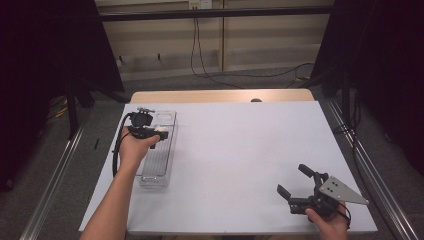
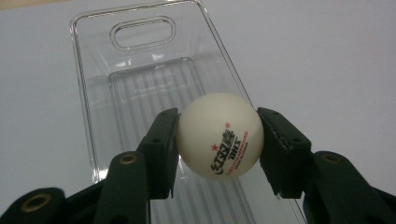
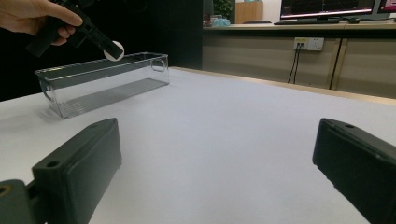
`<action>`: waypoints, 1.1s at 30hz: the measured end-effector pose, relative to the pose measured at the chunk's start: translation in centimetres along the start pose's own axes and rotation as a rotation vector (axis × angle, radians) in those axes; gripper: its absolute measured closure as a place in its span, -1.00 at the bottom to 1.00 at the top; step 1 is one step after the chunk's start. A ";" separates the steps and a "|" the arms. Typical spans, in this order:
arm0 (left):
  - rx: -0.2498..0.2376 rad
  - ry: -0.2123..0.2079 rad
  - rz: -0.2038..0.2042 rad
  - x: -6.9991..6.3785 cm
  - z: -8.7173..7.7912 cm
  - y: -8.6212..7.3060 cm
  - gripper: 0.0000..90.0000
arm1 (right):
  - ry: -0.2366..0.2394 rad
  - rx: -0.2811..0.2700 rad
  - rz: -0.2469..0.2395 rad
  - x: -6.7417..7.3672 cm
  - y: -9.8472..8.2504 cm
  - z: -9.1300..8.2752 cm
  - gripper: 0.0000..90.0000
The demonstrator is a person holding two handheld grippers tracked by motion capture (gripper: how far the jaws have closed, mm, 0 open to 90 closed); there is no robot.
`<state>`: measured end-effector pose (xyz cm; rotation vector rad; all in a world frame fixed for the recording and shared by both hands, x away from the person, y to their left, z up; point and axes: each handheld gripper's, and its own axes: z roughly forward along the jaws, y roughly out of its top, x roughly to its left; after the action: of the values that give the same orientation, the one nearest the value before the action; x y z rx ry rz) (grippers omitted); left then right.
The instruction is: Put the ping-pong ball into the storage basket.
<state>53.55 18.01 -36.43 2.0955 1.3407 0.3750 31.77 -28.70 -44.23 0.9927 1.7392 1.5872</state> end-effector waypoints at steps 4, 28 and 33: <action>-0.003 -0.002 -0.006 0.0 0.1 -0.2 0.13 | -0.003 -0.002 0.005 0.1 0.0 0.0 -0.98; 0.003 0.018 -0.003 0.2 0.4 -0.8 0.13 | -0.005 -0.001 0.006 0.0 0.0 0.0 -0.98; 0.010 0.015 0.004 0.3 0.4 -0.9 0.13 | -0.009 -0.007 0.010 0.1 0.0 0.0 -0.98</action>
<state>53.21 18.38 -37.29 2.1072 1.3500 0.3878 31.77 -28.61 -44.21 1.0057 1.7245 1.5919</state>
